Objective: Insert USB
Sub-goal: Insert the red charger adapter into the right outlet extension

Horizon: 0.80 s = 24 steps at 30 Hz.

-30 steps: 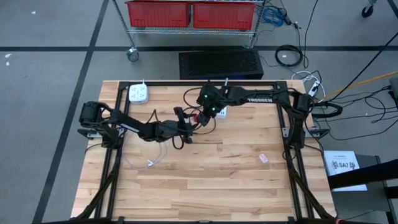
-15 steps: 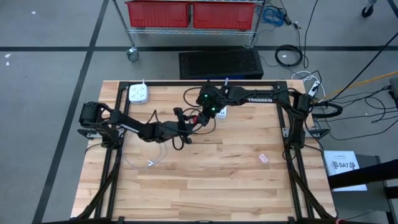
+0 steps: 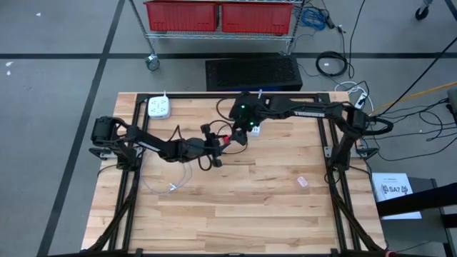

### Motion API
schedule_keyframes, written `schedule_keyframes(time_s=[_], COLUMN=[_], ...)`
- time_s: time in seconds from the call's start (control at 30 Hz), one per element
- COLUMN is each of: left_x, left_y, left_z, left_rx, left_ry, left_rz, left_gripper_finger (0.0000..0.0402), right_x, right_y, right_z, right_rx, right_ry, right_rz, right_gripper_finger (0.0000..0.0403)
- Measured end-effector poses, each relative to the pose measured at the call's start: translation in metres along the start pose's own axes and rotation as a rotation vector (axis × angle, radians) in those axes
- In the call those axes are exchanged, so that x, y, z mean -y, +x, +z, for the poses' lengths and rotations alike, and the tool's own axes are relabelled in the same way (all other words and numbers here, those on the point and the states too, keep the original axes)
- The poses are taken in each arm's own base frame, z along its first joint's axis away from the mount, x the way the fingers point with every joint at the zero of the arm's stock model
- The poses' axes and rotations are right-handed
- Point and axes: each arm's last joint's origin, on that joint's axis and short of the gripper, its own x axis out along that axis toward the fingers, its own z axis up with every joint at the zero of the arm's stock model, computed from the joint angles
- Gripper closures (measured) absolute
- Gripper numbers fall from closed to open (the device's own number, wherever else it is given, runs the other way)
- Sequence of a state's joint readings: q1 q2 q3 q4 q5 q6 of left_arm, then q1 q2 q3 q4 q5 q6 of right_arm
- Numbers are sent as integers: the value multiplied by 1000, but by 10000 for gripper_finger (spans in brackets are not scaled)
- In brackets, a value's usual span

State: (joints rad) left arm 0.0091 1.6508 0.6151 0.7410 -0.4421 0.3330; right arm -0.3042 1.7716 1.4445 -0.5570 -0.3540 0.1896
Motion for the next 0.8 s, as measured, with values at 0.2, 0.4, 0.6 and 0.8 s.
schedule_keyframes(time_s=[0.2,0.4,0.6,0.8], left_x=[-7,-22,-40,-58], left_y=[4,9,13,16], left_z=[-1,4,6,4], left_rx=[41,163,274,339], left_ry=[-115,-224,-314,-386], left_rz=[-93,-213,-305,-420], left_gripper_finger=[252,252,252,252], right_x=[-21,-28,-11,-1], right_y=[-40,-54,-40,-27], right_z=[-3,-27,-74,-110], right_rx=[38,88,214,422], right_ry=[-142,-213,-168,-151], right_rz=[-147,-213,-208,-143], right_gripper_finger=[150,166,193,220])
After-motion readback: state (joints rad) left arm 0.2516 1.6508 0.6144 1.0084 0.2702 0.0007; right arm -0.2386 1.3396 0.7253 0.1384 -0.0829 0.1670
